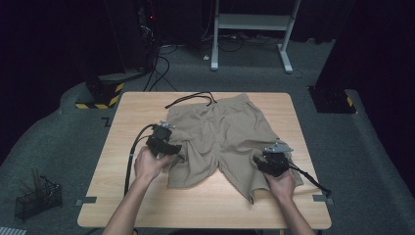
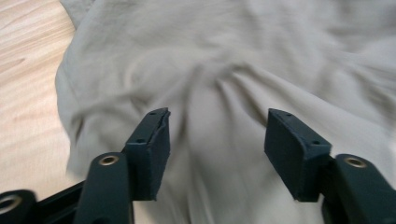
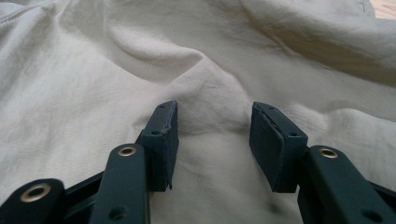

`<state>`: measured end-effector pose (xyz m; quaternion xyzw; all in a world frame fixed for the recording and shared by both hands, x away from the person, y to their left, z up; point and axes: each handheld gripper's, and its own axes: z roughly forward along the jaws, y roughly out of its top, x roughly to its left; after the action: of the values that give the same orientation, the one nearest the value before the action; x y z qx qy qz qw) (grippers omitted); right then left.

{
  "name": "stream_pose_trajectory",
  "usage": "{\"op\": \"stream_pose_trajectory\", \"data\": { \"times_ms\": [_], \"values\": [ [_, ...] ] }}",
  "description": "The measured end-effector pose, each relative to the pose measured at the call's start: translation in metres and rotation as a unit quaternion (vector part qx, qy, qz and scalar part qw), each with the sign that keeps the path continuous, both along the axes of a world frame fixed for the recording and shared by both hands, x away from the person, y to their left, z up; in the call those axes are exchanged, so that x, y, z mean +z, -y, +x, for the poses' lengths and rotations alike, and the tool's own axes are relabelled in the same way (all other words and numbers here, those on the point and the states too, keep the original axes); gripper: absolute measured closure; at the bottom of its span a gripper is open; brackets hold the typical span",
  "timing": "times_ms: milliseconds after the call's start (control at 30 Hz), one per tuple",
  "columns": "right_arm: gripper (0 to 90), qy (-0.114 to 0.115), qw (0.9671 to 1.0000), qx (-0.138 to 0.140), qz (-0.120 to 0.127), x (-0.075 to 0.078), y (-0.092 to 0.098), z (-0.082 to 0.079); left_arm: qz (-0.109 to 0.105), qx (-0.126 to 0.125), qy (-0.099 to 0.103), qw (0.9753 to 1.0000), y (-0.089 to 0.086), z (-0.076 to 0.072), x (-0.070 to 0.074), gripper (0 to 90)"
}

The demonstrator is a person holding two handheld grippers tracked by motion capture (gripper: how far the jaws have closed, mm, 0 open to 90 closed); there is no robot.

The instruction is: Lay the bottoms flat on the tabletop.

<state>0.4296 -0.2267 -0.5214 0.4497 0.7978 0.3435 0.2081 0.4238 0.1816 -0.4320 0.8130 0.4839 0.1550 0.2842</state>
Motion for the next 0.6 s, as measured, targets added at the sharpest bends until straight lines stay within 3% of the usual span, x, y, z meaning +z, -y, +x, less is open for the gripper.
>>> {"op": "stream_pose_trajectory", "data": {
  "times_ms": [67,133,167,267,333,400,467,500,567,600],
  "values": [
    [51.8,0.0,1.0,0.0,0.0,0.0,0.0,0.0,-0.019,-0.009,0.014,0.9997,-0.003,-0.027,0.001,38.1],
    [51.7,0.0,1.0,0.0,0.0,0.0,0.0,0.0,-0.017,-0.012,0.016,0.9997,-0.002,-0.045,-0.007,37.8],
    [51.7,0.0,1.0,0.0,0.0,0.0,0.0,0.0,0.0,-0.01,0.014,0.9998,0.0,-0.048,-0.014,37.9],
    [51.6,0.0,1.0,0.001,0.0,0.0,0.0,0.0,0.042,0.03,0.013,0.9986,0.001,-0.039,-0.04,49.7],
    [51.6,0.0,1.0,0.001,0.0,0.0,0.0,0.0,0.023,0.038,-0.004,0.999,-0.005,-0.027,-0.048,68.8],
    [51.6,0.0,1.0,0.001,0.0,0.0,0.0,0.0,0.018,0.029,0.003,0.9994,-0.008,-0.025,-0.04,86.9],
    [51.6,0.0,1.0,0.001,0.0,0.0,0.0,0.0,0.009,0.014,0.011,0.9998,-0.011,-0.029,-0.022,88.8],
    [51.6,0.0,1.0,0.001,0.0,0.0,0.0,0.0,0.008,-0.004,0.019,0.9998,-0.013,-0.033,-0.006,89.0],
    [51.6,0.0,1.0,0.001,0.0,0.0,0.0,0.0,0.002,-0.029,0.005,0.9996,-0.015,-0.034,0.016,89.1],
    [51.6,0.0,1.0,0.001,0.0,0.0,0.0,0.0,-0.001,-0.044,-0.02,0.9988,-0.017,-0.028,0.033,89.0]
  ]
}}
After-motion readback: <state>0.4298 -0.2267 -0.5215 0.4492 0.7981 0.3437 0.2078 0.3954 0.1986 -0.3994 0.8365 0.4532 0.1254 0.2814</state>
